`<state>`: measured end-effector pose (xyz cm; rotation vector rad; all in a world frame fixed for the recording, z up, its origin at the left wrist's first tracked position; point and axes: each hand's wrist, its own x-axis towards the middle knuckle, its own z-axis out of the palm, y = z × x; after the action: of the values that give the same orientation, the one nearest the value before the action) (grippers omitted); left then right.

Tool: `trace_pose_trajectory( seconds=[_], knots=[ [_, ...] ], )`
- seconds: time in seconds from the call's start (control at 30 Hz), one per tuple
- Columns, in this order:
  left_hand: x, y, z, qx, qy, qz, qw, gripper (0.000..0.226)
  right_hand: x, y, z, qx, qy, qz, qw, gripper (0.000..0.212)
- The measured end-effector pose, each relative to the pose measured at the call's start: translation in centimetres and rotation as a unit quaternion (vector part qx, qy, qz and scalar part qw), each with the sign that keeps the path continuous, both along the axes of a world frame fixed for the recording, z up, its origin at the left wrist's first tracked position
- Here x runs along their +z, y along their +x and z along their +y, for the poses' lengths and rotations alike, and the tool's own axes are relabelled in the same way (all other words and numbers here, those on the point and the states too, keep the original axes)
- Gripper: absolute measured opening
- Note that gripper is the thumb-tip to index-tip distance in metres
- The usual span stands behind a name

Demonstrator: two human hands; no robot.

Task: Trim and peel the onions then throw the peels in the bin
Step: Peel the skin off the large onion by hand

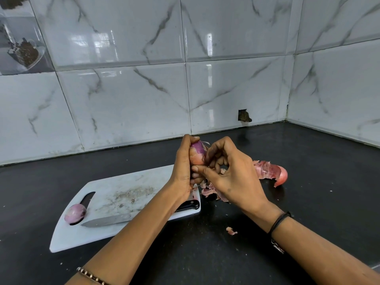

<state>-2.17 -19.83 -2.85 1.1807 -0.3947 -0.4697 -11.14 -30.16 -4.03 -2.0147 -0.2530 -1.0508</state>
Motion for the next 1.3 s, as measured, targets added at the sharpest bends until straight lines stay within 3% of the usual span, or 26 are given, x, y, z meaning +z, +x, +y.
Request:
trace_pose_trajectory(
  seconds=[0.17,0.63,0.8,1.03,1.17,1.3],
  knots=[
    [0.1,-0.1,0.3,0.015,-0.031,0.016,0.999,0.043,0.4,-0.1,-0.2,-0.012,0.020,0.013,1.000,0.056],
    [0.2,0.2,0.4,0.063,-0.027,-0.048,0.996,0.029,0.0,0.3,-0.5,-0.006,0.015,-0.013,1.000,0.008],
    [0.0,0.3,0.2,0.126,0.038,-0.055,0.990,0.037,0.0,0.3,-0.4,0.009,-0.023,-0.006,1.000,0.005],
    [0.4,0.7,0.5,0.127,-0.002,-0.008,0.992,0.047,-0.1,0.2,-0.3,0.029,-0.088,0.015,0.996,0.009],
    [0.3,0.5,0.3,0.113,-0.017,0.002,0.993,0.050,0.2,0.2,-0.6,-0.010,-0.066,-0.020,0.998,0.003],
    [0.1,0.2,0.1,0.095,-0.008,0.011,0.995,0.061,0.2,-0.1,-0.4,0.019,0.006,-0.001,1.000,0.007]
  ],
)
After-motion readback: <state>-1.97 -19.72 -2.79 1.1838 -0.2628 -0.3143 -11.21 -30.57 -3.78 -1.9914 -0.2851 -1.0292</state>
